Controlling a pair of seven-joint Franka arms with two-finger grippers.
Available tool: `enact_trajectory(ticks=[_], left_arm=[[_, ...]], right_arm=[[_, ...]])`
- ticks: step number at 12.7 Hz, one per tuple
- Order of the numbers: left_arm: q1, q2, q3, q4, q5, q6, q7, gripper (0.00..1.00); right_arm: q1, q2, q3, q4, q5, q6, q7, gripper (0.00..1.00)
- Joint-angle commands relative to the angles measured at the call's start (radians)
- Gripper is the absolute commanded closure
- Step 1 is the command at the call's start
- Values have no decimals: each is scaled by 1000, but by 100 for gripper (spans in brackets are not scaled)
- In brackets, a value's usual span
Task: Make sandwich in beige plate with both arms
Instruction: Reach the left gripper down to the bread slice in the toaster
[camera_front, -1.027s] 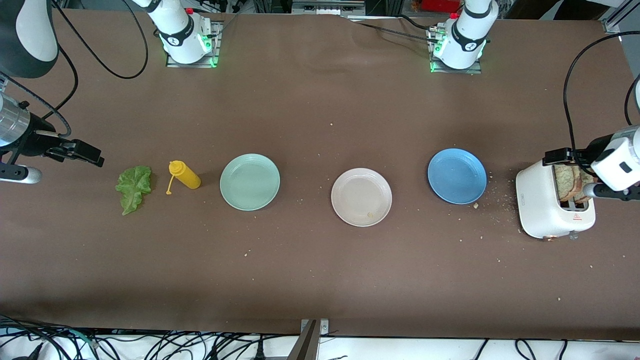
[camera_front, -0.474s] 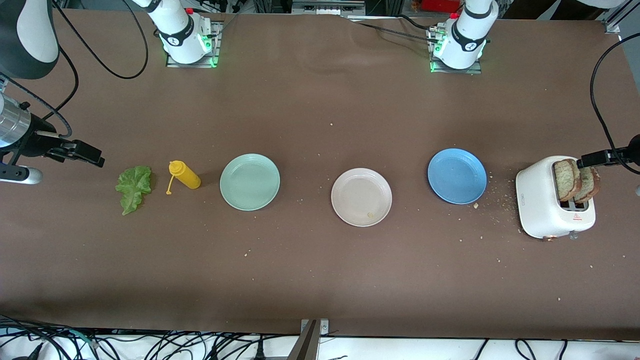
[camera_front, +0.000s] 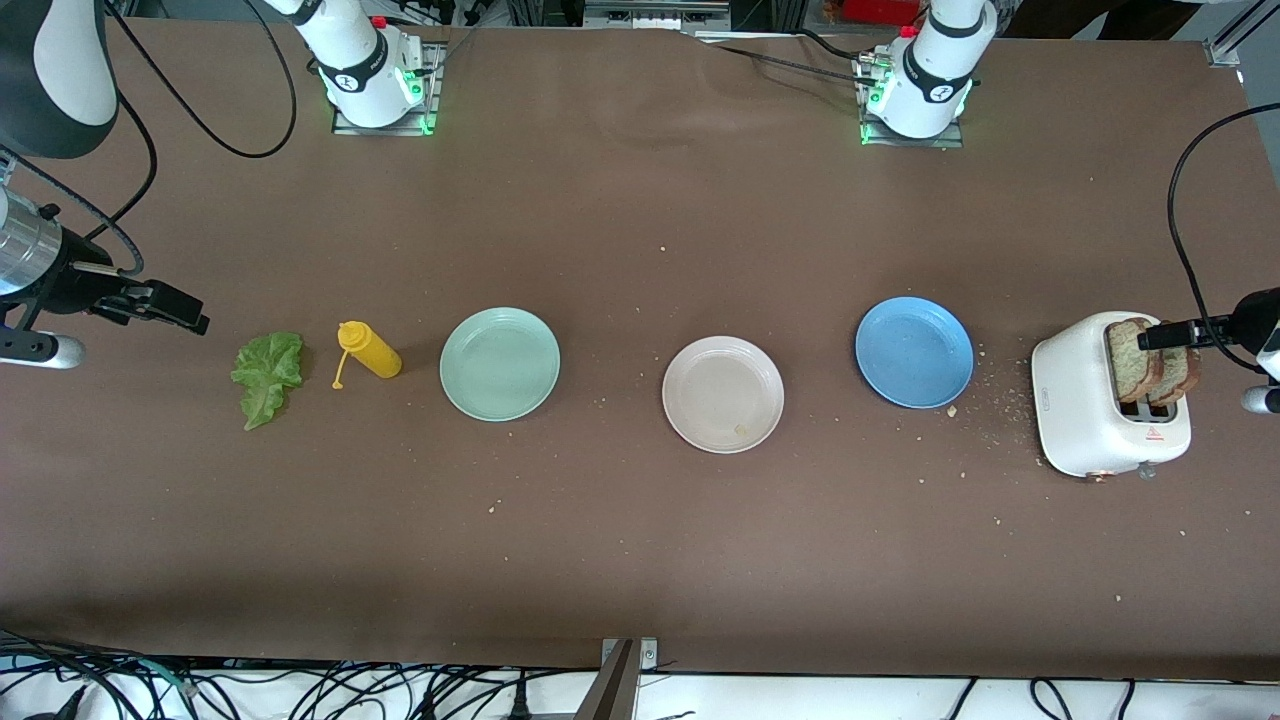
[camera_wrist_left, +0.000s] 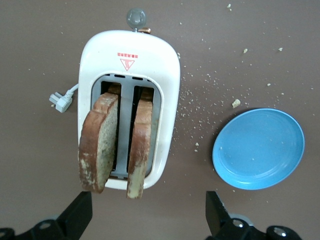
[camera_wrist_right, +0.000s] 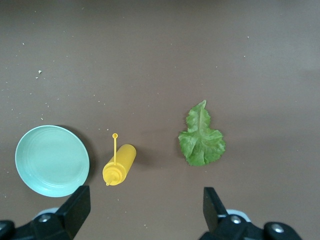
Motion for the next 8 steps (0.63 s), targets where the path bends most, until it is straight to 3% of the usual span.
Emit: enact_trajectory(ticks=[1,4,8], left_arm=[[16,-66,-3,-119,-22,99,25,0],[15,-91,-8,-214,-22,190,25,0],[8,-71,-14,-238,-7,205,27,6]], right_arm=[[-2,-8,0,-14,17,10,7,0],[-2,-8,0,-16,17,10,6,0],[-2,-8,0,-16,17,10,7,0]])
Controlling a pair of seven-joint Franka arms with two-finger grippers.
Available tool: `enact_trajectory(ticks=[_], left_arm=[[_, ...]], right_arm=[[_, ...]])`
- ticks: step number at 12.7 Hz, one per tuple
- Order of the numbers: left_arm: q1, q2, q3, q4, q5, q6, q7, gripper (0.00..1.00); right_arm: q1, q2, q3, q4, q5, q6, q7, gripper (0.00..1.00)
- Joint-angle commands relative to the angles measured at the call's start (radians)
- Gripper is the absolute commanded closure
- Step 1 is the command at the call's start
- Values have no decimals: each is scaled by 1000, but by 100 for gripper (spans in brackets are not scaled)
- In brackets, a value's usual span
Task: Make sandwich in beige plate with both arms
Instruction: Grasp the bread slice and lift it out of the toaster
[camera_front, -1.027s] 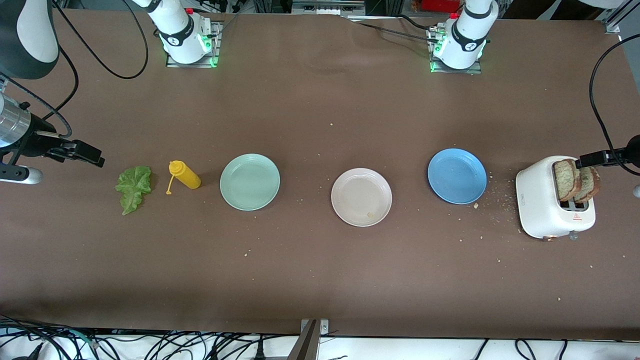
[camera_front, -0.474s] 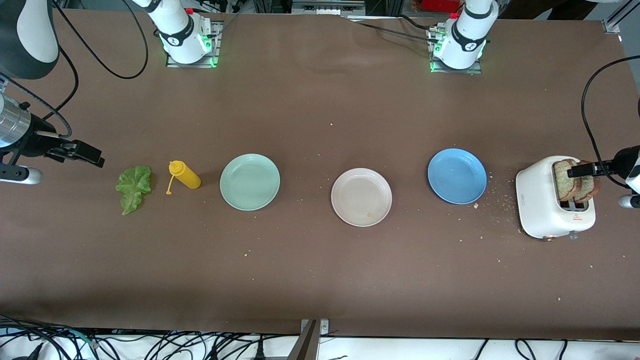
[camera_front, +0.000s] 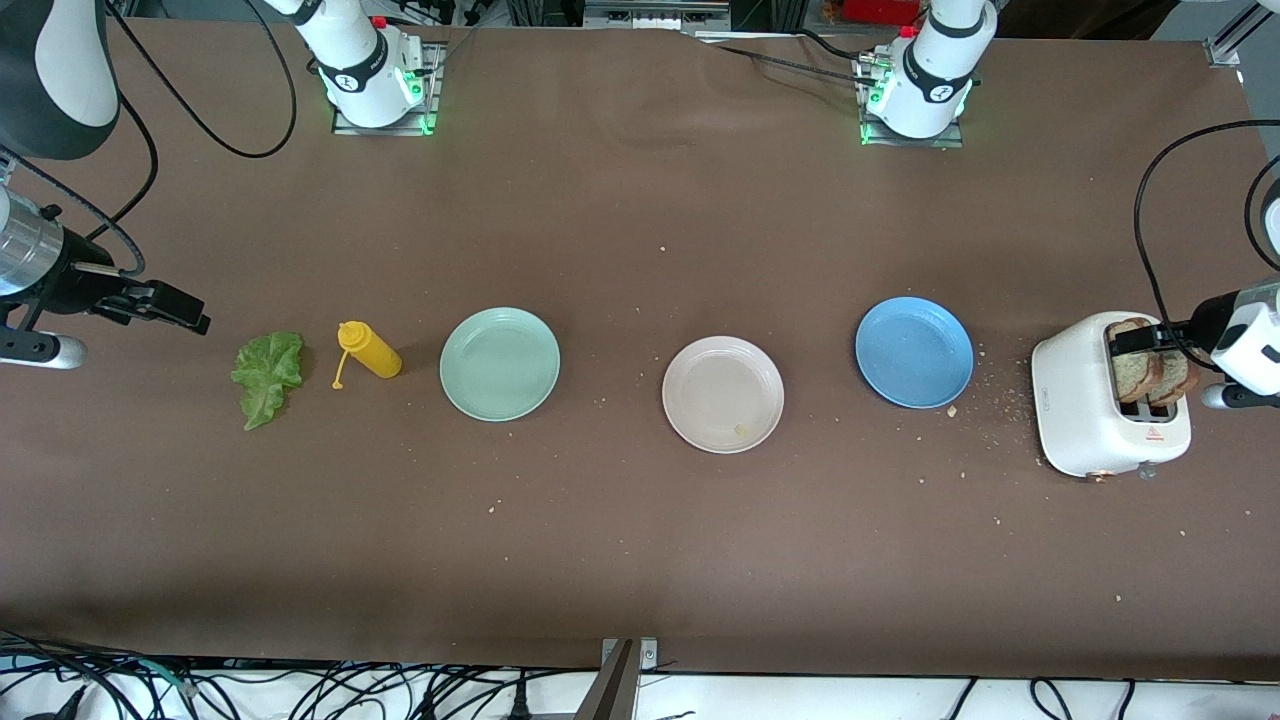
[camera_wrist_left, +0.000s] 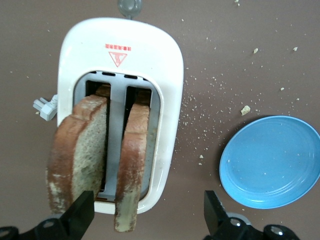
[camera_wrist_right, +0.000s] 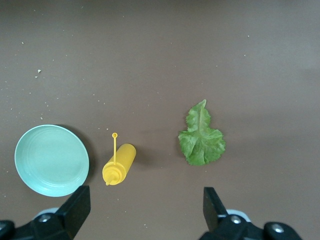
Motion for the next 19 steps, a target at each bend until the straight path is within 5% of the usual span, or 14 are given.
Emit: enact_trajectory(ticks=[1,2,3,9,12,16,19], left_arm=[[1,-19,-3,-40,-2,18,34,11],[1,-18,-3,-43,-2,17,41,19],[1,-18,-3,-52,-1,10,51,42],[10,2,0,-63,62,3,156,91],[15,-1,5,-8,60,-48,141,100],[6,4,0,250,35,-346,140,100],[1,4,-1,364,-155,-473,135,100]], right_arm=[[-2,-8,0,-13,17,13,6,0],[-2,-8,0,-14,17,13,7,0],[-2,-8,0,-14,17,13,6,0],[-2,-5,0,-14,17,18,6,0],[-2,-4,0,-14,17,18,7,0],[-2,-2,0,-14,17,18,6,0],[-2,-2,0,-14,17,18,6,0]])
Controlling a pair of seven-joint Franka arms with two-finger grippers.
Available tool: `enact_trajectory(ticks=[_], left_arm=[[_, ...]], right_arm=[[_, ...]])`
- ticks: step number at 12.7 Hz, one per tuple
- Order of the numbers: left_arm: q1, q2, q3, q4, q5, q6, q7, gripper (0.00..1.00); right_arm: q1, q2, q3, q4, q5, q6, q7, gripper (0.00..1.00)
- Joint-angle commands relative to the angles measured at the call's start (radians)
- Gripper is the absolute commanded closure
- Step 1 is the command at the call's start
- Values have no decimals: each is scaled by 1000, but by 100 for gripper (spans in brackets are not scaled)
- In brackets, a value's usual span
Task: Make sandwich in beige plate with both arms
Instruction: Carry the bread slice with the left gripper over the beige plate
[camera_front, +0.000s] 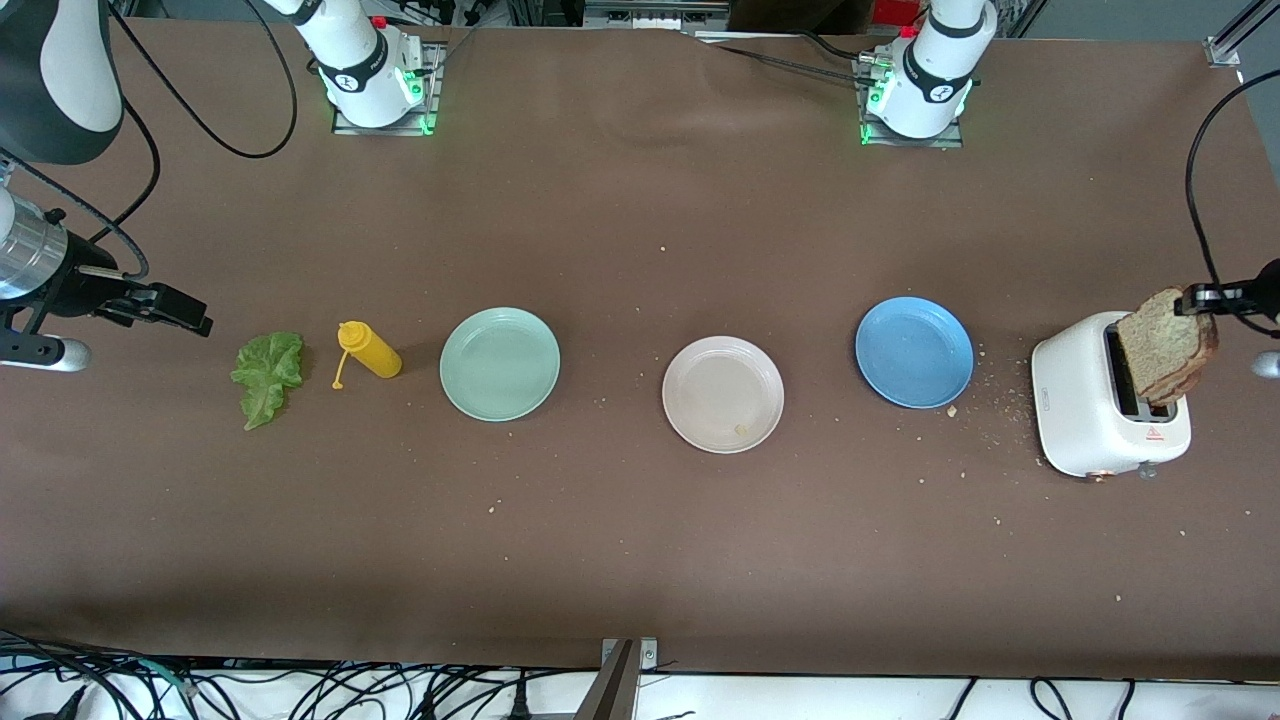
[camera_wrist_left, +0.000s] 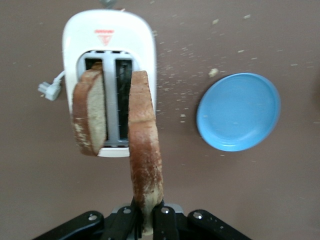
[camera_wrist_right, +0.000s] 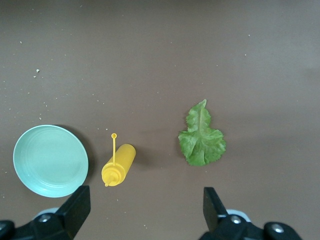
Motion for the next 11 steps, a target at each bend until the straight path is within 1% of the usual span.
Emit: enact_trajectory(ticks=[1,3,4,6,7,9,11], left_arm=[[-4,12,-1,64,-174,-70,-18,100],[-23,50,-5,60,-371,-72,-68,100],[-49,78,-5,55,-456,-72,-88,100],[-93,132,-10,49,-594,-72,-104,100],[-119,156,-11,46,-655,-72,-127,100],[-175,227,-19,51,-742,-71,-144,100],[-245,288,-25,55,-831,-35,-148,100]], right_arm=[[-2,-7,0,-10,17,12,6,0],[-2,-7,0,-10,17,13,7,0],[-2,-6,0,-10,17,13,6,0],[-2,-7,0,-10,17,13,7,0],[-2,-6,0,-8,17,13,7,0],[-2,-6,0,-10,17,13,6,0],[-2,-6,0,-8,19,16,4,0]])
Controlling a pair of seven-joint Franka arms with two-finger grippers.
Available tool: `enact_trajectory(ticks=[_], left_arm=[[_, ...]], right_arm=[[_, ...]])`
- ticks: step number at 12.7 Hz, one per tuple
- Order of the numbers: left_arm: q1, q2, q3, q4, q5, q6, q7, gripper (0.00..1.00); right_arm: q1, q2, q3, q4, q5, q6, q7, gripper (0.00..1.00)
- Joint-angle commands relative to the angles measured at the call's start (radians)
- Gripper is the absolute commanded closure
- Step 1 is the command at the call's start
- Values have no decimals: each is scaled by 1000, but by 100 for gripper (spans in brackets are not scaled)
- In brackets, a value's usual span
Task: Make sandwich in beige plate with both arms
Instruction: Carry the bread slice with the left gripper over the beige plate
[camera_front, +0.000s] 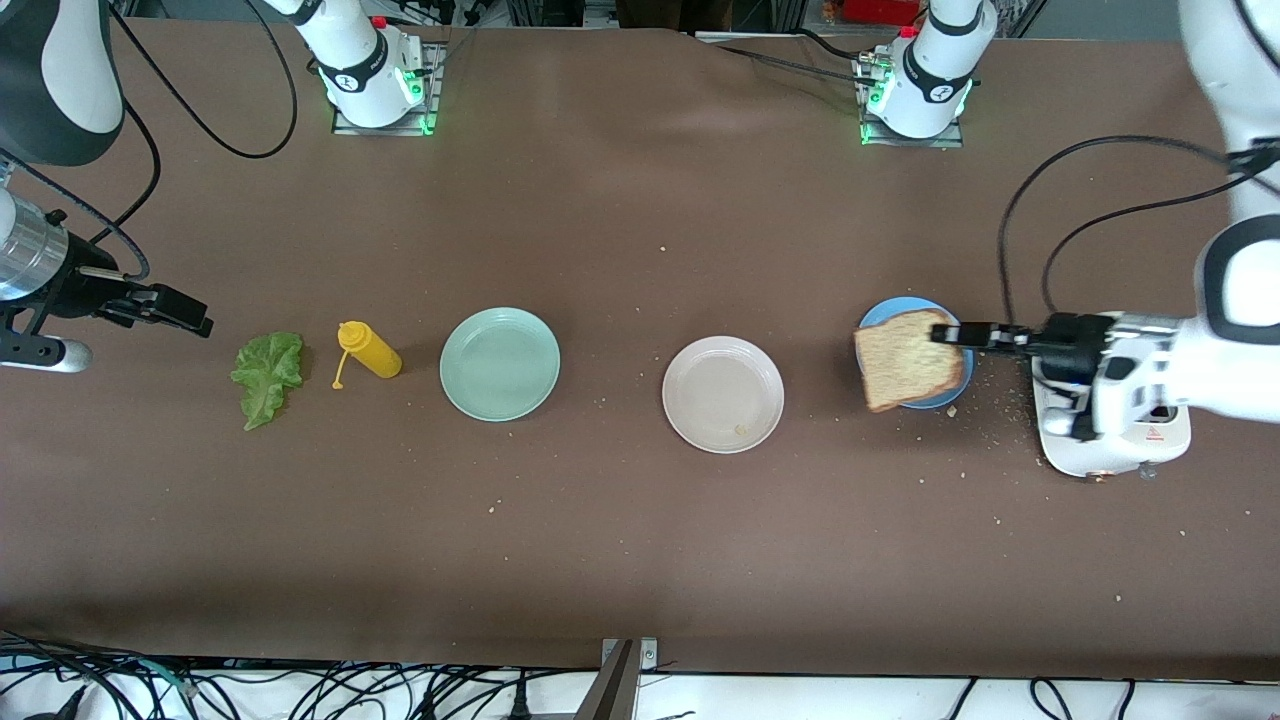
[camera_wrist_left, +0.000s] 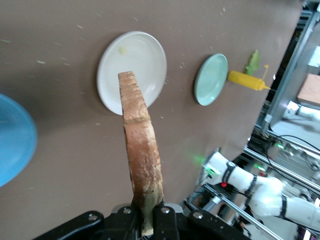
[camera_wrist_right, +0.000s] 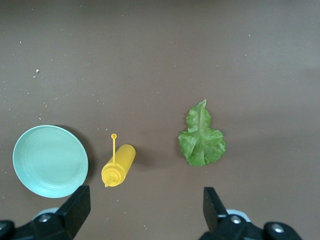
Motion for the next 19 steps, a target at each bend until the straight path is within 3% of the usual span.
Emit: enact_trajectory(ticks=[1,3,7,11,15,19], left_arm=[[-64,85,2,27,-131,55,-20,100],[-116,157,0,22,-201,152,-5,100],[-191,214,-3,27,-202,241,-2,100],[-257,236,-4,18,-205,325,145,100],[-274,240,-3,1,-197,325,228,100],[-286,265,-3,-8,-191,327,233,100]], right_arm=[[-2,-6,0,-8,19,26,-4,0],[-2,0,0,-7,19,32,-4,0],[-6,2,0,-8,42,29,-42,0],[-6,3,0,-28,48,23,-281,0],[-6,-4,-92,-97,254,12,-644,0],[-6,-9,-184,-180,395,0,-980,0]])
